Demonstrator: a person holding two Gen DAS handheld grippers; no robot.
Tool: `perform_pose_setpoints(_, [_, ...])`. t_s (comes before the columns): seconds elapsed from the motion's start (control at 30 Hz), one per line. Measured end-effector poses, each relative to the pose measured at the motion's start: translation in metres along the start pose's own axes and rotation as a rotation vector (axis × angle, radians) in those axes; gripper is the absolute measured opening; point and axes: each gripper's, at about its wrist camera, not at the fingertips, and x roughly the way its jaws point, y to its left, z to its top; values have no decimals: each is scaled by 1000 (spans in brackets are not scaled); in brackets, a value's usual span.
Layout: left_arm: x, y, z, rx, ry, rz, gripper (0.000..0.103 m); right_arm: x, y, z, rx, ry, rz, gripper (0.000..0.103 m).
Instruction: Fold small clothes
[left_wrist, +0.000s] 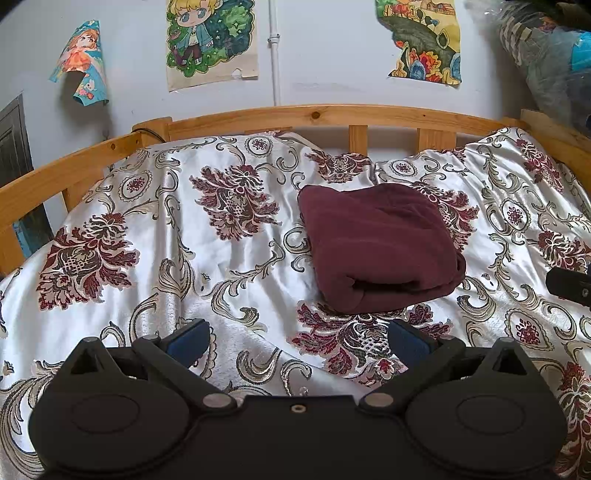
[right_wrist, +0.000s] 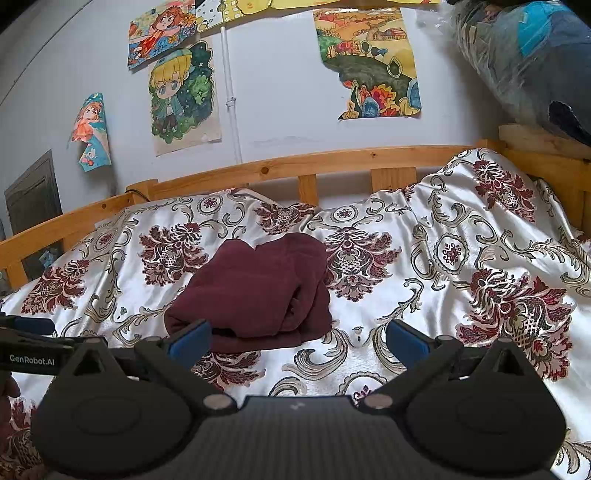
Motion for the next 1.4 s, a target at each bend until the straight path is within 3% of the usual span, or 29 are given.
perform_pose_setpoints(0.83, [0,0,-1,-5,5,6,102,1,0,-1,4,0,1,103])
perform_pose_setpoints(1.03, [6,4,0,-45,75,22,102,1,1,-2,5,5,0,103])
perform_pose_setpoints(1.4, [7,6,-1,-69,91,32,102,1,4,-4,7,9,0,103])
